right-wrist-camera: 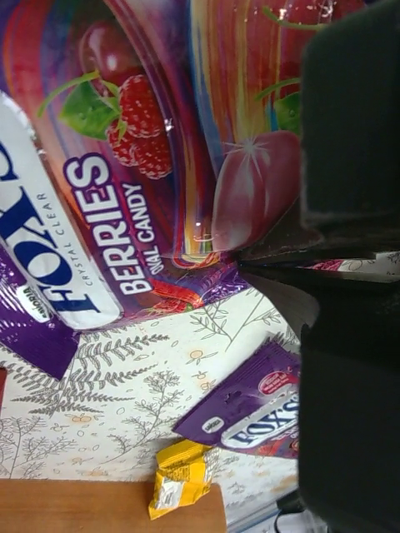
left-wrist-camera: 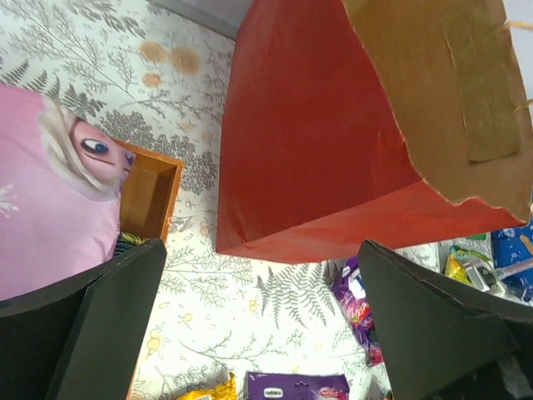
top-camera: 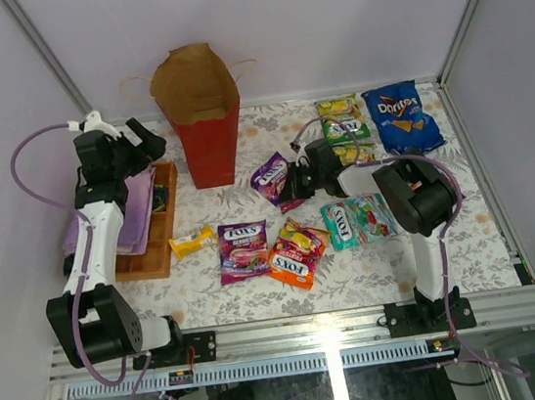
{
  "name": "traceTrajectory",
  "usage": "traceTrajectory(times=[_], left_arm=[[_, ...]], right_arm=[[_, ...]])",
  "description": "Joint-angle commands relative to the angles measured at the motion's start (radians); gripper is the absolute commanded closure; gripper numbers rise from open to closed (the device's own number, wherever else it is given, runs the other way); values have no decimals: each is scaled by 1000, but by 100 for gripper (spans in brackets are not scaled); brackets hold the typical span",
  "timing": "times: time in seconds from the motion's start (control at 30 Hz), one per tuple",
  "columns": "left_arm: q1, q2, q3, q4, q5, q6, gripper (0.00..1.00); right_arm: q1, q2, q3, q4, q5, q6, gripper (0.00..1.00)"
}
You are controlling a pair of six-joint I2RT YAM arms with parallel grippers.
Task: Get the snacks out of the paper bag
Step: Adjust the snack at the center of the board.
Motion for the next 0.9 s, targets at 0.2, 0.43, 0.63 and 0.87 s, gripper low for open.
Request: traceTrajectory(times=[0.2, 0.43, 0.63, 0.87], left_arm=[[6, 12, -44, 136, 93, -7, 0], [6, 56, -38, 133, 186, 11, 0], [6, 68, -33, 136, 228, 5, 0], [6, 53, -32, 107, 228, 23, 0]], right_arm=[[1, -48, -148, 216, 113, 260, 92], [4, -18, -309, 563, 251, 601, 94], [69, 2, -361, 657, 438, 785, 96], [119, -68, -278, 512, 586, 771, 79]])
